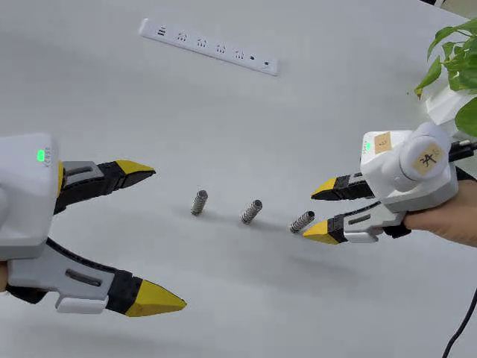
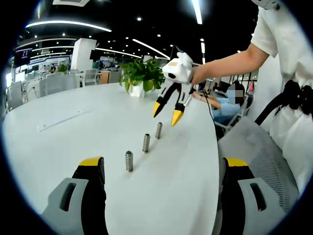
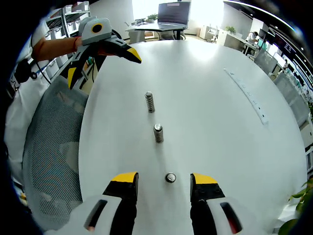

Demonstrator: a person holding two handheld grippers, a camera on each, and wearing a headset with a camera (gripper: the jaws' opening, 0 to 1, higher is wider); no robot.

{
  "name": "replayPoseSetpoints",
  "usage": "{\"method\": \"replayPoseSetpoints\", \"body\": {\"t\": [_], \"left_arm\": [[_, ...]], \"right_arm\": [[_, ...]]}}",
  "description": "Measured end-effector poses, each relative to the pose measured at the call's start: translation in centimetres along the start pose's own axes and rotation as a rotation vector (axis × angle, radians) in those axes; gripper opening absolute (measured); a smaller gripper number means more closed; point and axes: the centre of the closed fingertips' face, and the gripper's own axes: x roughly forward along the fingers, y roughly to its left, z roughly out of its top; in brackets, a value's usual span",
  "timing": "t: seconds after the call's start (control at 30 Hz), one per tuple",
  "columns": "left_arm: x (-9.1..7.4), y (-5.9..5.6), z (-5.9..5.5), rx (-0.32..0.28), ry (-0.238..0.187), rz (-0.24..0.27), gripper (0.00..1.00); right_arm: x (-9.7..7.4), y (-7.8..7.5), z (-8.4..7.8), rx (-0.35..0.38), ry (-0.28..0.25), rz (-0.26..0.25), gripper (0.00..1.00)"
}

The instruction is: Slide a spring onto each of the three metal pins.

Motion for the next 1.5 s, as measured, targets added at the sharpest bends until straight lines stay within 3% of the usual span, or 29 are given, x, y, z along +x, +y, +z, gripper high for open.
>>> {"method": "replayPoseSetpoints", "body": {"t": [0.27, 0.33, 0.4, 0.6, 0.87, 1.1, 1.33, 1.5], "left_arm": [[0.0, 0.2, 0.4, 0.022, 0.002, 0.006, 0.99], [-0.1, 0.4, 0.2, 0.009, 0.015, 0.012, 0.99], [-0.2, 0.5, 0.2, 0.017, 0.016, 0.015, 0.99], [-0.3, 0.4, 0.0, 0.033, 0.03, 0.021, 0.99], [-0.5, 0.4, -0.7, 0.038, 0.066, 0.03, 0.99], [-0.8, 0.5, -1.4, 0.038, 0.094, 0.044, 0.99], [-1.0, 0.7, -1.9, 0.042, 0.12, 0.064, 0.99], [-0.9, 0.9, -1.7, 0.039, 0.122, 0.075, 0.99]], "right_arm": [[-2.6, 1.6, -0.1, 0.069, -0.1, -0.042, 0.51], [-2.7, 1.0, -1.0, 0.082, -0.121, -0.048, 0.55], [-3.2, 1.4, -1.3, 0.1, -0.143, -0.059, 0.58], [-4.5, 2.6, -1.6, 0.162, -0.251, -0.082, 0.68], [-5.4, 3.9, -2.5, 0.228, -0.381, -0.128, 0.83], [-5.3, 4.8, -3.3, 0.276, -0.477, -0.144, 0.95], [-5.0, 5.0, -3.8, 0.303, -0.528, -0.154, 0.99], [-5.0, 4.7, -4.3, 0.322, -0.529, -0.171, 0.99]]}}
